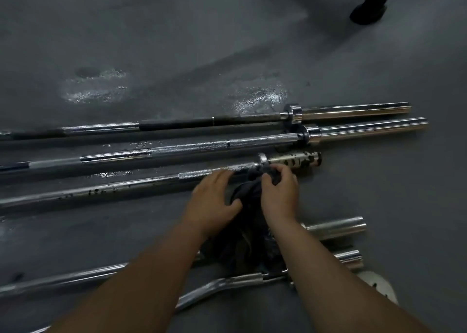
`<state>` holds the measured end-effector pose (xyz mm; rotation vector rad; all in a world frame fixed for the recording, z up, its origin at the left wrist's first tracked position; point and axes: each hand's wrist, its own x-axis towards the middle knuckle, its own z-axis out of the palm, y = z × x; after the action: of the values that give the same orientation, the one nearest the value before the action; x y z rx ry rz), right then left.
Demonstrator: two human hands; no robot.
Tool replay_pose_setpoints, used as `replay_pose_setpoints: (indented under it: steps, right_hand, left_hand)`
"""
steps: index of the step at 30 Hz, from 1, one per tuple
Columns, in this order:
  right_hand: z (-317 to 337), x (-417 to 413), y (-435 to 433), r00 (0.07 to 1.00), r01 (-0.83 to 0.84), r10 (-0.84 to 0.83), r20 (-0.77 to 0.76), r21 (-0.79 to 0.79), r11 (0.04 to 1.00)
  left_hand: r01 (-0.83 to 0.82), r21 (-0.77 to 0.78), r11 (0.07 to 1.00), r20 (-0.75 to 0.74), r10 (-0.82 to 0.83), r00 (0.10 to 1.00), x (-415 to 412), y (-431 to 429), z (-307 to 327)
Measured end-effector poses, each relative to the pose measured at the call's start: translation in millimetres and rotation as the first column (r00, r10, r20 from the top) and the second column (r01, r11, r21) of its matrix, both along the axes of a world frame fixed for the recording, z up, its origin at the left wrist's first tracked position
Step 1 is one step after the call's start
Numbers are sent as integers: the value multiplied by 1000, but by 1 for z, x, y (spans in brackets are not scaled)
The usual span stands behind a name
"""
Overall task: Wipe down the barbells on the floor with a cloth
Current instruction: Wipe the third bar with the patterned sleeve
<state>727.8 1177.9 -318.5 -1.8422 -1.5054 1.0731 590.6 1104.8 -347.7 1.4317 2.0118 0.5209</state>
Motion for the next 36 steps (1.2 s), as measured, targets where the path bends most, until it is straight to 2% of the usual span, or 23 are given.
replay_pose_setpoints:
  steps: [3, 4, 6, 7, 8, 10, 12, 16, 18, 19, 21, 22, 24, 25, 27, 29, 30, 32, 33, 34, 36]
  right_hand:
    - [-8, -15, 23, 997, 49, -45, -59, 79, 996]
    - [-11, -23, 27, 998, 14, -8, -58, 115, 993]
    - [-25, -39, 29, 986, -164, 158, 45, 191, 968]
    - [-36, -44, 26, 949, -306, 283, 139, 182, 935]
    - [-46, -48, 22, 874, -452, 413, 255, 117, 884]
    - [-60, -48, 16, 696, -610, 559, 451, -38, 791]
    - [-63, -46, 20, 637, -607, 553, 537, -93, 789]
    - [-57, -57, 23, 688, -494, 484, 541, -140, 858]
    - [-58, -67, 14, 715, -518, 501, 488, -112, 848]
    - [-58, -70, 10, 702, -576, 544, 459, -82, 813]
    - [-57, -64, 13, 610, -716, 652, 451, -39, 697]
    - [-58, -56, 21, 564, -751, 677, 473, -48, 659]
    - [-58, -41, 35, 563, -699, 615, 553, -78, 710]
    - [-58, -39, 34, 584, -640, 564, 584, -95, 762]
    - [-56, -52, 16, 631, -572, 525, 572, -114, 812]
    - [-59, -63, -5, 632, -631, 586, 508, -103, 769]
    - [-59, -57, -7, 588, -688, 638, 497, -106, 718]
    - [-60, -30, 7, 493, -742, 691, 529, -160, 651]
    - [-61, -19, 12, 479, -719, 665, 572, -179, 672]
    - [-61, -16, 12, 490, -670, 627, 606, -198, 715]
    - [-58, -38, -8, 598, -580, 567, 566, -182, 794]
  left_hand:
    - [-38, 16, 999, -115, 39, 993, -12, 15, -10]
    - [-53, 9, 999, -153, 53, 987, -17, 17, -16]
    - [-27, -34, 999, -239, 18, 971, -30, 16, -29]
    - [4, -53, 999, -276, -18, 961, -36, 15, -36]
    - [31, -52, 998, -313, -46, 949, -41, 14, -43]
    - [56, -32, 998, -384, -65, 921, -46, 17, -52]
    - [69, -92, 993, -431, -103, 897, -53, 27, -55]
    - [129, -264, 956, -437, -238, 867, -71, 41, -59]
    - [122, -271, 955, -449, -237, 862, -71, 46, -61]
    - [137, -292, 946, -444, -262, 857, -72, 49, -59]
    - [210, -379, 901, -351, -350, 869, -81, 59, -55]
    - [248, -437, 864, -256, -384, 887, -89, 65, -52]
    - [305, -539, 785, -75, -406, 911, -102, 75, -48]
    - [304, -564, 768, -70, -411, 909, -104, 76, -49]
    - [263, -539, 800, -227, -439, 869, -96, 68, -54]
    - [239, -417, 877, -433, -423, 796, -83, 48, -57]
    - [237, -360, 902, -491, -399, 774, -76, 38, -55]
    - [235, -295, 926, -534, -364, 763, -72, 26, -54]
    - [210, -302, 930, -525, -346, 777, -74, 22, -53]
    - [175, -315, 933, -504, -321, 802, -77, 20, -53]
    - [146, -390, 909, -452, -328, 830, -83, 22, -57]
